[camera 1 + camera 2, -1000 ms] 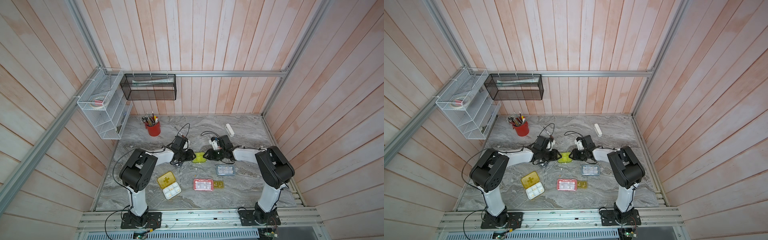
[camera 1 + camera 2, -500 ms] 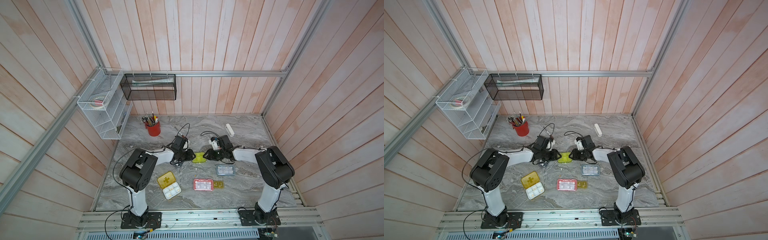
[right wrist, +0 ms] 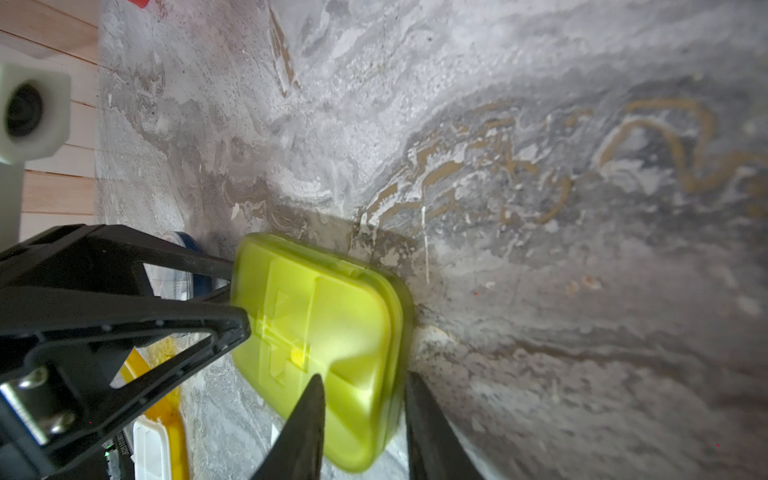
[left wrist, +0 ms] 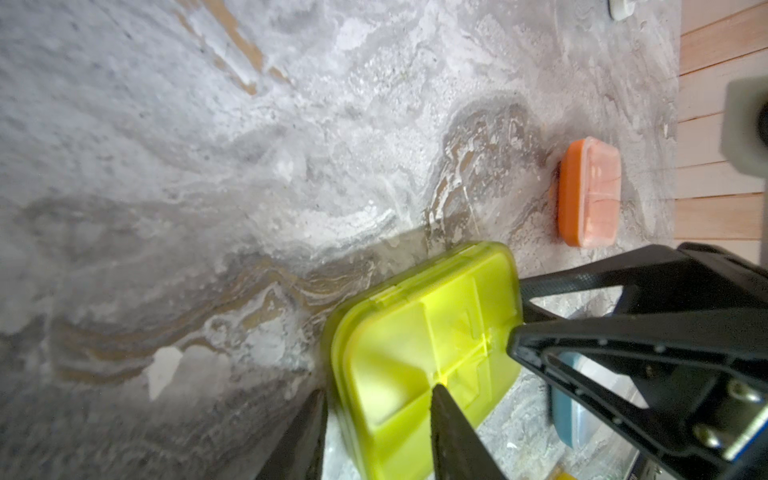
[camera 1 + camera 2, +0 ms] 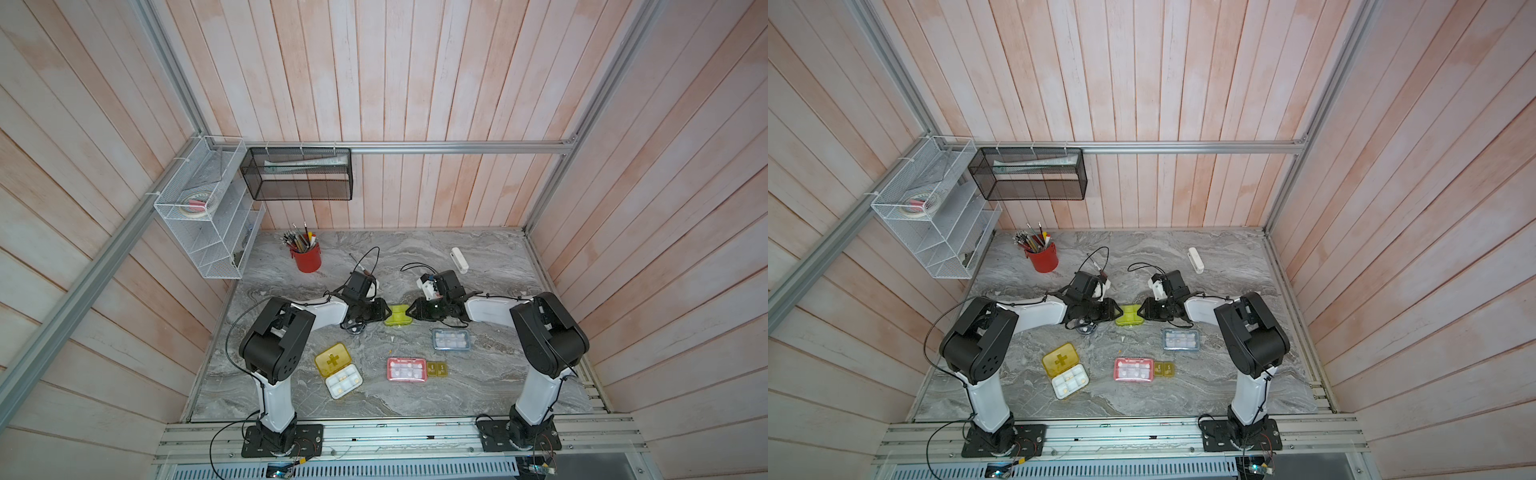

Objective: Close pillboxes
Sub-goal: Close the lid on the pillbox.

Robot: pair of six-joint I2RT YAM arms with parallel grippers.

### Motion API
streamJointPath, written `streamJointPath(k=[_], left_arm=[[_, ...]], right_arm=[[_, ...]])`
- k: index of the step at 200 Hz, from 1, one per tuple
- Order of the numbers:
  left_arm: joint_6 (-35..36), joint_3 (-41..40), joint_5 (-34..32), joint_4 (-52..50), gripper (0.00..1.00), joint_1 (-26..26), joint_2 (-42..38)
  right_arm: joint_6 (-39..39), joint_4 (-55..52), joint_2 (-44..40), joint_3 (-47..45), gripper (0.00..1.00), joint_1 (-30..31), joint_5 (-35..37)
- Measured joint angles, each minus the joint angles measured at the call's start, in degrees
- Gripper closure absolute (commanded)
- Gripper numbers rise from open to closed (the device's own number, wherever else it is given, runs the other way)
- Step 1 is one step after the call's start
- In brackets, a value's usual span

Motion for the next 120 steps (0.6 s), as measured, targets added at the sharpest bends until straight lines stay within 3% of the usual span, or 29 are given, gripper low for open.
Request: streamJointPath(k=[120], left_arm=[[0.2, -0.2, -1.5, -5.0, 0.48, 1.6, -3.3]], right_arm=[[0.3, -4.0, -6.4, -1.8, 0.54, 0.1, 1.0]])
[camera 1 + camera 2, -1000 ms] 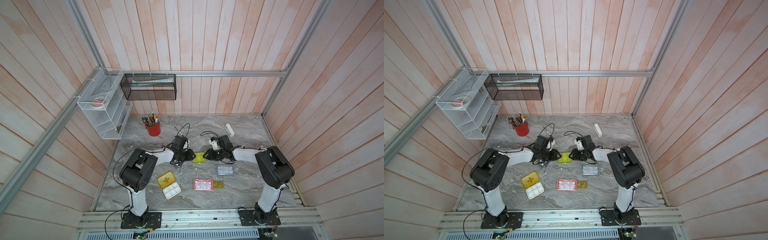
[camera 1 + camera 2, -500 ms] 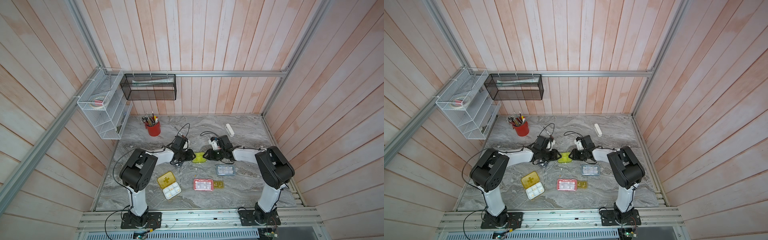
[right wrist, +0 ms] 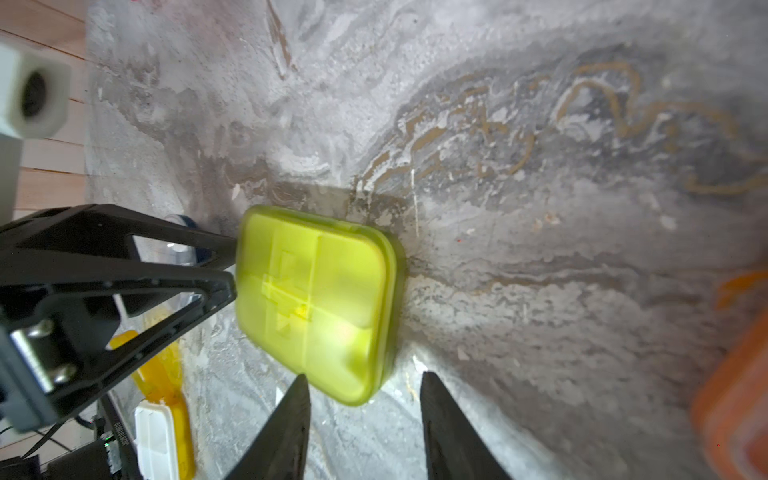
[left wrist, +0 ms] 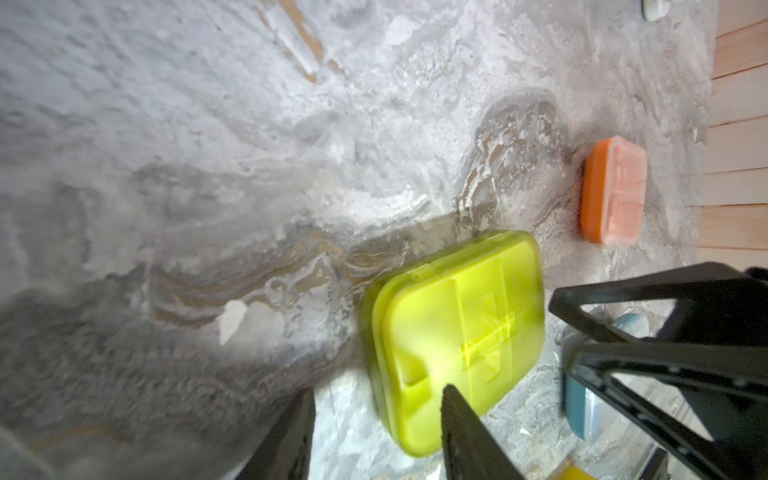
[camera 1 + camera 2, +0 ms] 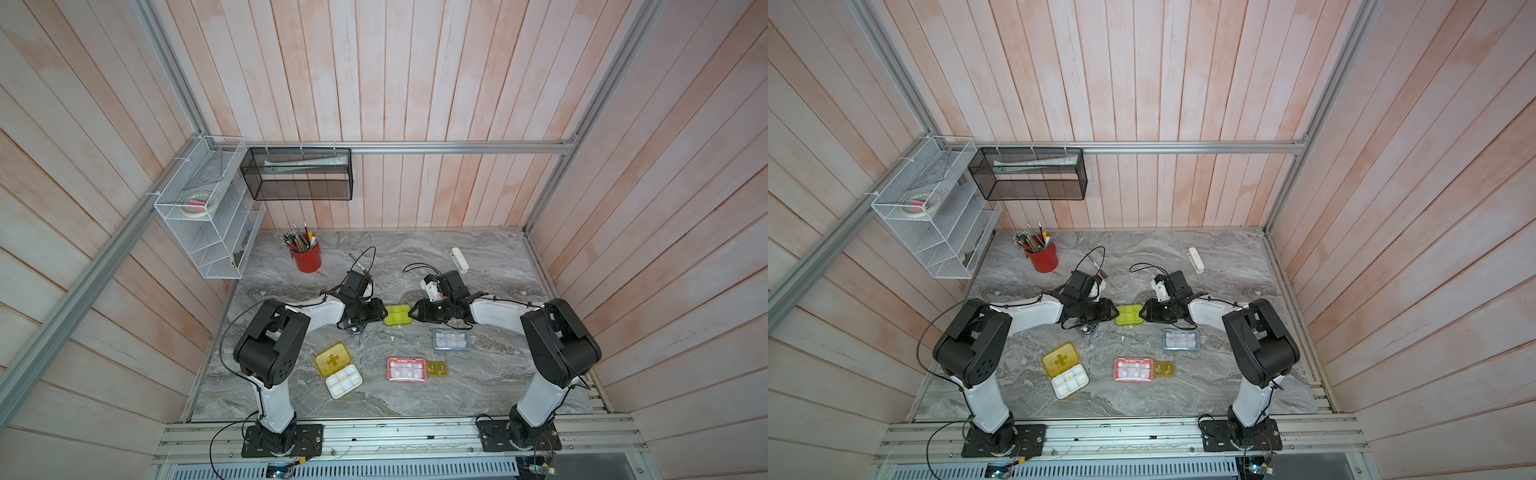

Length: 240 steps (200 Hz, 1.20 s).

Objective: Close pillboxes
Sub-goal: Close the lid on the pillbox, then adjust the pillbox at the center of the board.

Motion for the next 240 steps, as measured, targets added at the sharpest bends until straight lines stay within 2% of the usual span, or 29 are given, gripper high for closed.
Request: streamJointPath(k=[24, 78, 172, 240], left_arm=[[0.0, -0.2, 0.1, -0.7, 0.48, 1.1, -3.7], [-0.4, -2.2, 0.5, -0.7, 0.47, 2.2, -17.8], [-1.5, -15.5, 0.7, -5.3, 0.47, 3.5, -33.5], [-3.2, -19.9, 1.2, -7.3, 0.45, 3.5, -39.6]], right_arm=[[0.5, 0.1, -3.7, -0.1, 0.53, 0.0, -1.2], [2.0, 0.3, -11.2, -0.1, 0.52, 3.0, -2.9], [4.9, -2.9, -17.8, -0.7, 0.51, 13.6, -1.9], [11.1, -1.1, -20.2, -11.5, 0.51, 26.4, 0.5]])
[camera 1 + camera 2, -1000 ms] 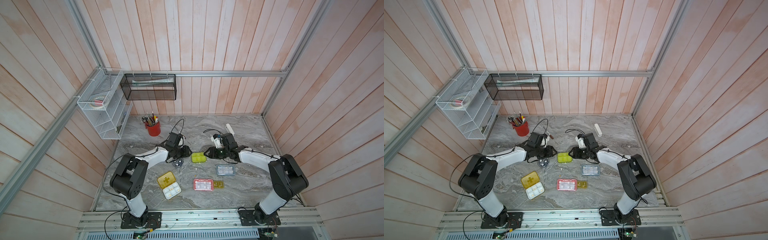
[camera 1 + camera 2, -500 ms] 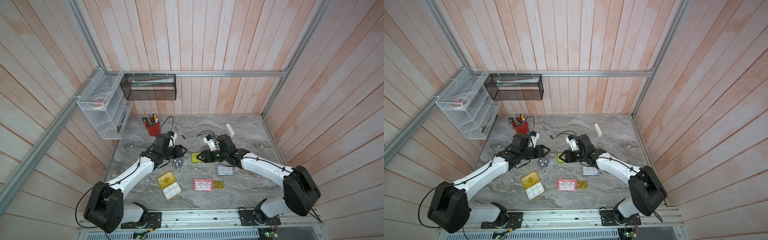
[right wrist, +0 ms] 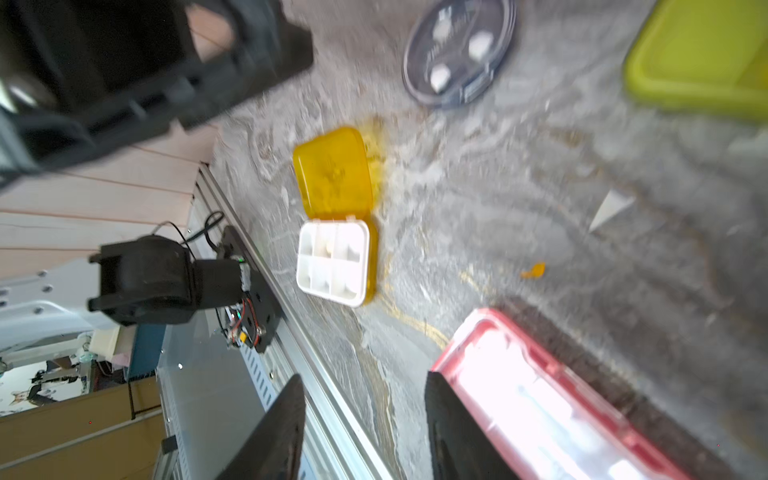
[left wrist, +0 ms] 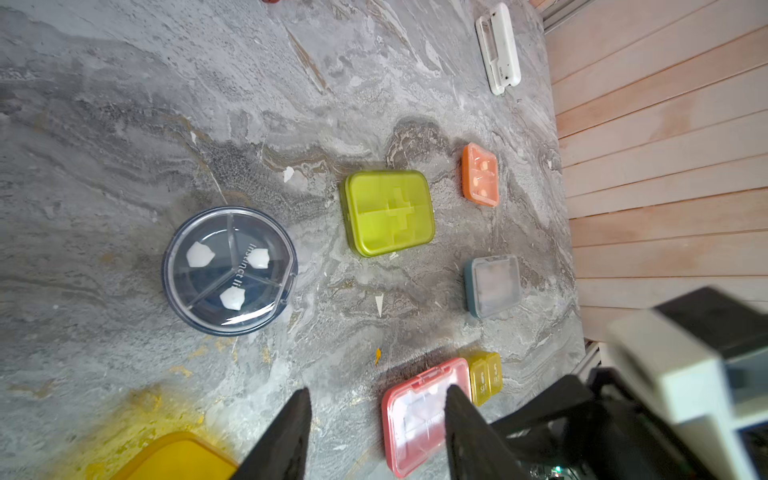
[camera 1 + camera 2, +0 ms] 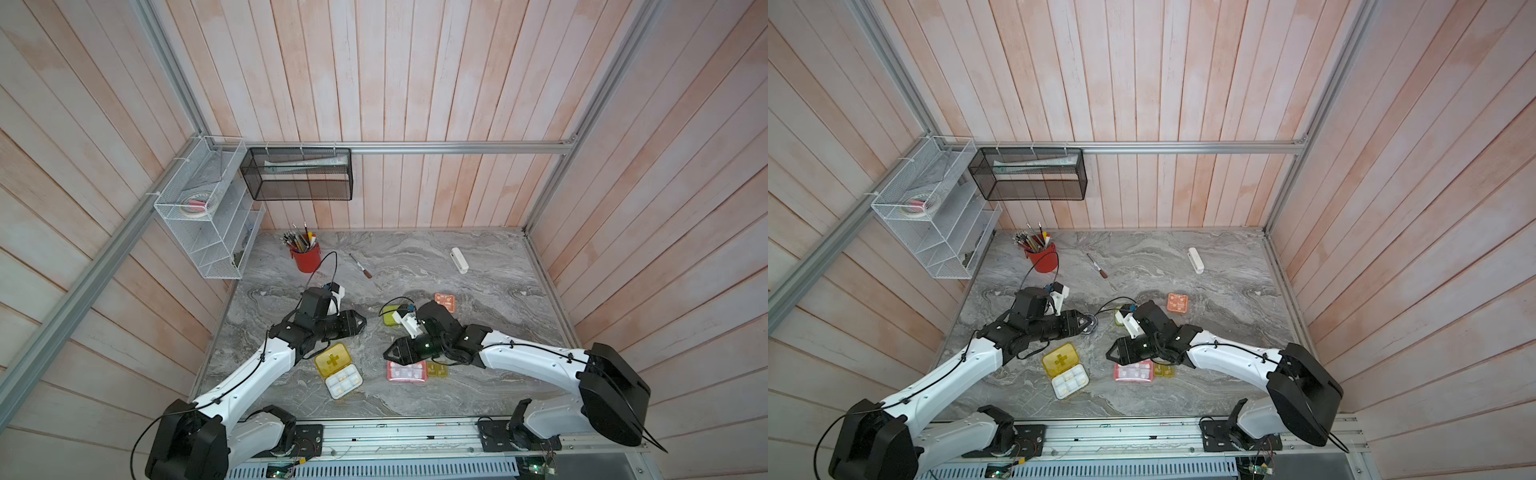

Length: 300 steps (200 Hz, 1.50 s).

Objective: Close pillboxes
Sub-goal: Adjust the pillbox at the center of the board.

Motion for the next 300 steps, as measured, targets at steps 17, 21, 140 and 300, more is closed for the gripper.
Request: streamJointPath(k=[17, 21, 140, 300], left_arm=[[-0.3, -0.8, 0.0, 0.0, 0.45, 0.0, -0.2], [-0.3, -1.0, 0.0, 0.0, 0.45, 0.0, -0.2], [-0.2, -0.5, -2.3, -8.0, 0.41, 9.3, -6.1], [-8.7, -4.5, -6.0, -18.0, 0.00, 15.1, -14.4]], right_arm=[[2.4, 0.5, -0.7, -3.0, 0.51, 3.7, 0.9], [2.9, 0.7, -0.8, -3.5, 0.51, 4.5, 1.1], [9.2, 7.2, 6.9, -4.2, 0.51, 14.9, 3.6], [4.1, 8.6, 16.7, 6.9, 0.40, 13.4, 0.4]])
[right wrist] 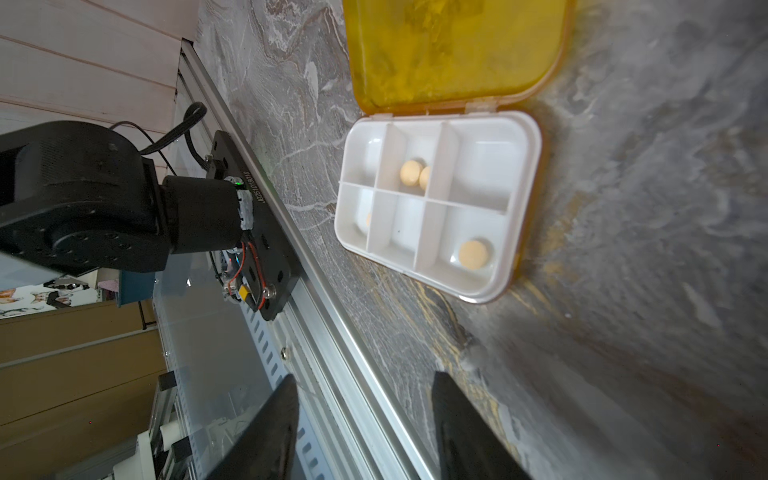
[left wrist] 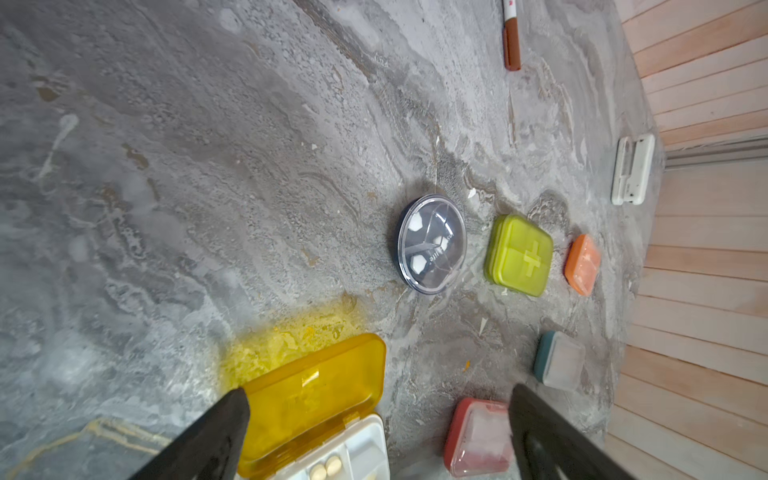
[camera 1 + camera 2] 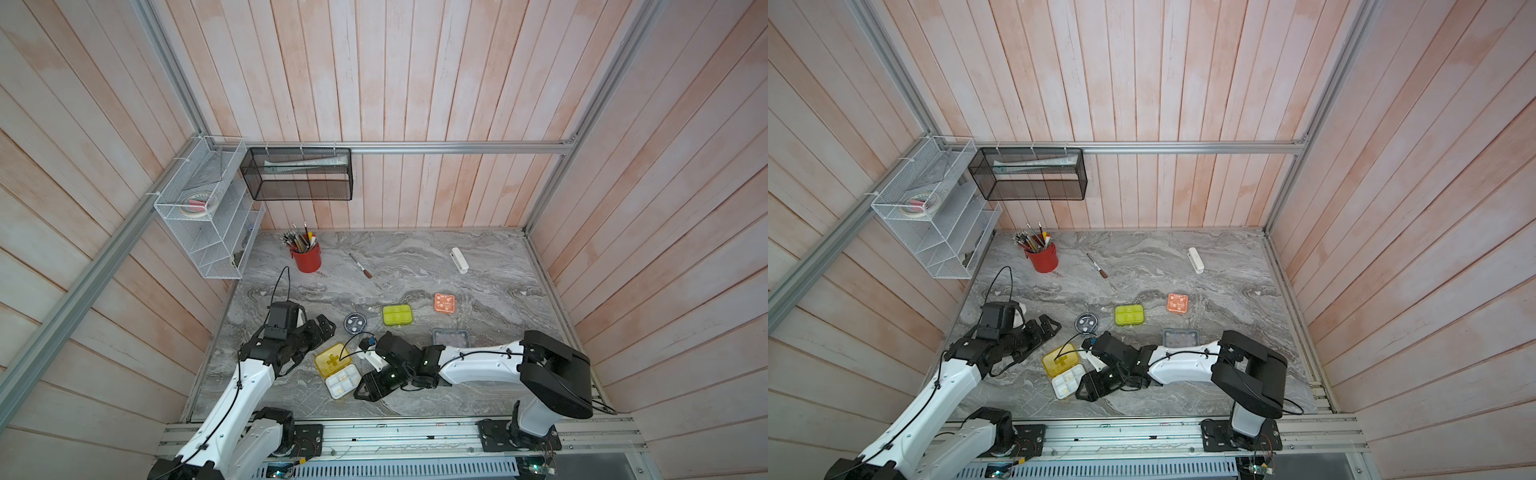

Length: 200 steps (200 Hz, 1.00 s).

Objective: Close pillboxes
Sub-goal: Adjust the pillbox at the center of the board.

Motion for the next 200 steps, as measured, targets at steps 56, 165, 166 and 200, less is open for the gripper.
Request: streamJointPath(k=[56, 165, 166, 200], left_arm=[[-5.5, 0.1, -3.7, -8.5, 0.00, 0.0, -3.1], [-10.4, -7.3, 0.0, -9.6, 0.00, 0.0, -6.3], [-10.4, -7.5, 0.2, -9.6, 0.00, 0.0, -6.4], [-11.7, -10.7, 3.2, -6.5, 0.00, 0.0, -8.0]], right_arm=[[-1.9, -1.4, -2.9, 0.2, 0.34, -5.7, -0.7], [-3.0, -1.6, 5.1, 6.4, 0.35, -6.9, -2.9], [-3.0, -1.6, 5.2, 6.4, 0.35, -6.9, -2.9], [-3.0, -1.4, 6.8, 6.7, 0.35, -6.9, -3.7]])
